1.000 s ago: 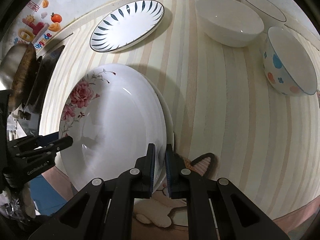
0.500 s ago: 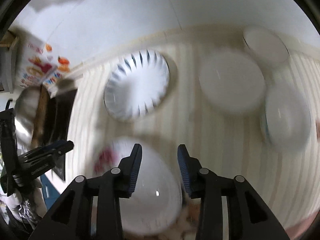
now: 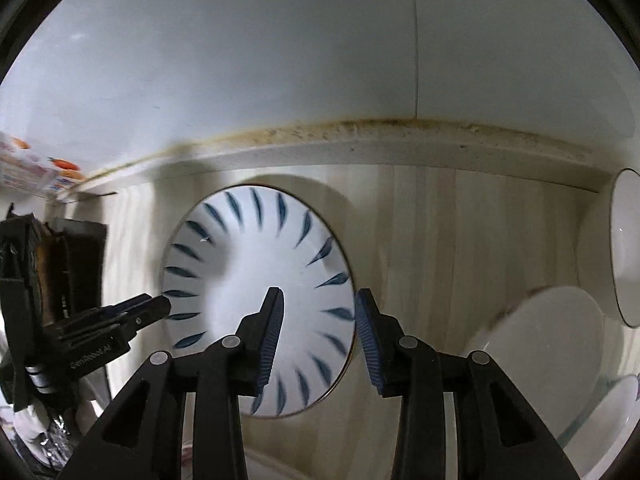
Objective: Organize plates and bowls
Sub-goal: 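Grasp the rim of the blue-leaf plate with the right tool, then lower the blue-leaf plate onto the pink-flower plate and open the right tool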
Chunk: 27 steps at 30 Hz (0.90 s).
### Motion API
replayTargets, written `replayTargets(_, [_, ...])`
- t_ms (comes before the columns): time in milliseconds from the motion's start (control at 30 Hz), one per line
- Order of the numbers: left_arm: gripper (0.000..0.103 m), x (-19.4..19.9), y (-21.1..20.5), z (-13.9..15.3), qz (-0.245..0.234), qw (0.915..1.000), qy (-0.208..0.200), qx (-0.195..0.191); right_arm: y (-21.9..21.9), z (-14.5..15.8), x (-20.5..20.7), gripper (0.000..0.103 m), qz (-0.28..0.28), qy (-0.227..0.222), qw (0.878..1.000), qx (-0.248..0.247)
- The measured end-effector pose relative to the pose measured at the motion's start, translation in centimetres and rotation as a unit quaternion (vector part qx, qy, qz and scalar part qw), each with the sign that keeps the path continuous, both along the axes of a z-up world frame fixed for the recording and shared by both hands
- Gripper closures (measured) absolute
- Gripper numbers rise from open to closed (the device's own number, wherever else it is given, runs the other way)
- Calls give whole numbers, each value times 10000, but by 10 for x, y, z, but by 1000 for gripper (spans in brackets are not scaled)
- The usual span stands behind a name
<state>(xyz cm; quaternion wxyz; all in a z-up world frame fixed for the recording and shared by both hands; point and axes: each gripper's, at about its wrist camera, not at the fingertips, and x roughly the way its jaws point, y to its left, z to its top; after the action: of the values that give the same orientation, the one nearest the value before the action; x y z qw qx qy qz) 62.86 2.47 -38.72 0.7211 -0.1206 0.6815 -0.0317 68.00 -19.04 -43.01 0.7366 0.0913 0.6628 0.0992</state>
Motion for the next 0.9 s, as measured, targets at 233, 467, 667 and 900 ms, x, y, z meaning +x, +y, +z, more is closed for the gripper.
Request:
replayTargets(233, [87,4,-11,-3,-213,9995,-211,-14,1,-23,4,90,62,14,9994,-353])
replayTargets(467, [87,-6,-18,10,-266,9988,-360,190,-3,-24,-4,91,112,-83,9996,-265])
replayTargets(667, [87,-17,-22,37,-294,9982,-480,194,-8,-7,-16,91,85,-137,9998,-68])
replayTargets(900, [87,-52,-26,90,-453,9954,-791,281,-7,30,-46,91,138,-296,9994,102])
